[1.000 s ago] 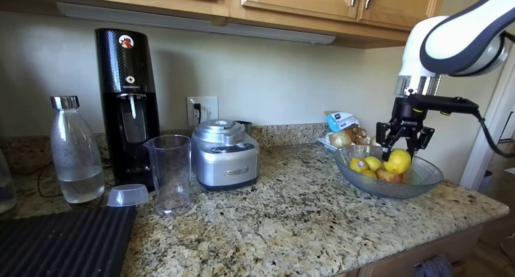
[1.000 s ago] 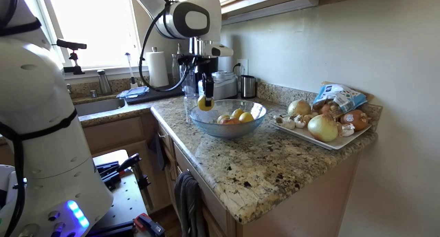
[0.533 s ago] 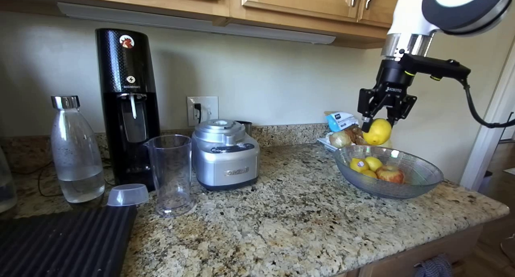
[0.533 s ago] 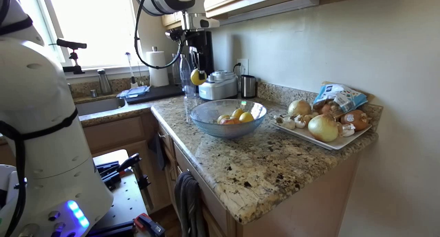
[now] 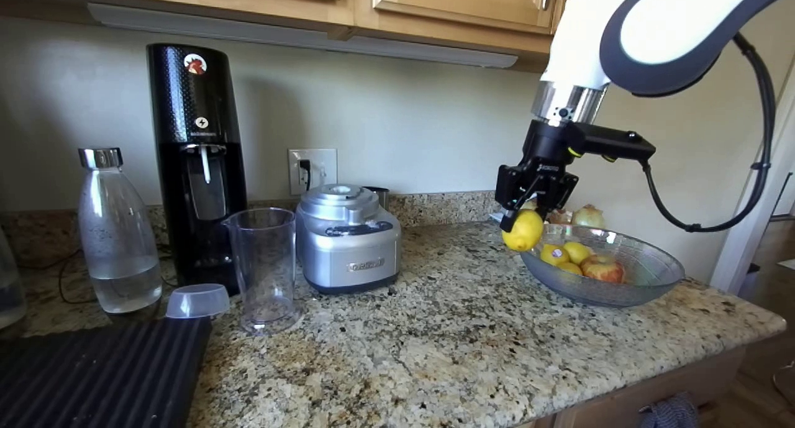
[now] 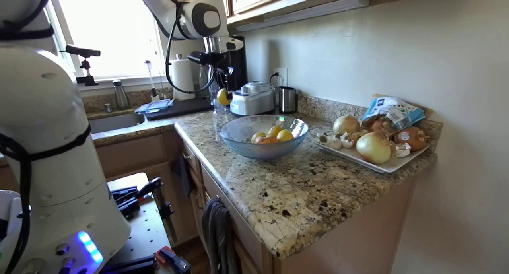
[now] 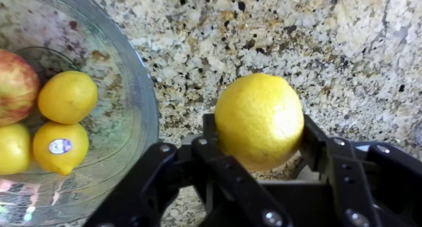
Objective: Move the fruits from the bowl to the counter
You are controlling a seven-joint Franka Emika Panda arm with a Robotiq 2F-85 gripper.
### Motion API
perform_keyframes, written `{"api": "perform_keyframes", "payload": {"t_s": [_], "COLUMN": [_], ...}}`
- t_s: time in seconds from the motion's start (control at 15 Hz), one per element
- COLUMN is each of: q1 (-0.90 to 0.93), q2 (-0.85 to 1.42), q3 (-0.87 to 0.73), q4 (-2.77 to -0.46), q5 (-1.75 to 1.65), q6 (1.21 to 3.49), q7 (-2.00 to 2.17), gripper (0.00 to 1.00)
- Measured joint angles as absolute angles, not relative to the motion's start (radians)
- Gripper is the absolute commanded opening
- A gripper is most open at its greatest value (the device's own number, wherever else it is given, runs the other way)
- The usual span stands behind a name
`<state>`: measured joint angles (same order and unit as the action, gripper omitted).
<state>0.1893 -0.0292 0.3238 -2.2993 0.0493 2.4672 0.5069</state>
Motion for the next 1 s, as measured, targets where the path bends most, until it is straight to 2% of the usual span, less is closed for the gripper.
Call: {"api": "perform_keyframes", "payload": {"t_s": [0.27,0.6,0.67,0.73,0.87,1.0], "q1": [0.213,0.275,0.293,0.31,0.338,0.357], "q2": [0.121,0.282,0.307,0.328,0.359,0.375], "q3": [0.316,0.265,0.251,0.236,0.212,0.196], "q4": [-2.275,-2.205,-2.189,-2.173,-2.15,-2.135], "q5": [-0.001,-0.044,-0.054,-0.062,-0.07,-0.071], "q6": [2.587,2.63,2.631,2.631,2.631,2.628], "q7": [0.507,0.507,0.507,0.508,0.508,0.508], "gripper": [0.36,0.36,0.58,0.86,0.87,0.98]}}
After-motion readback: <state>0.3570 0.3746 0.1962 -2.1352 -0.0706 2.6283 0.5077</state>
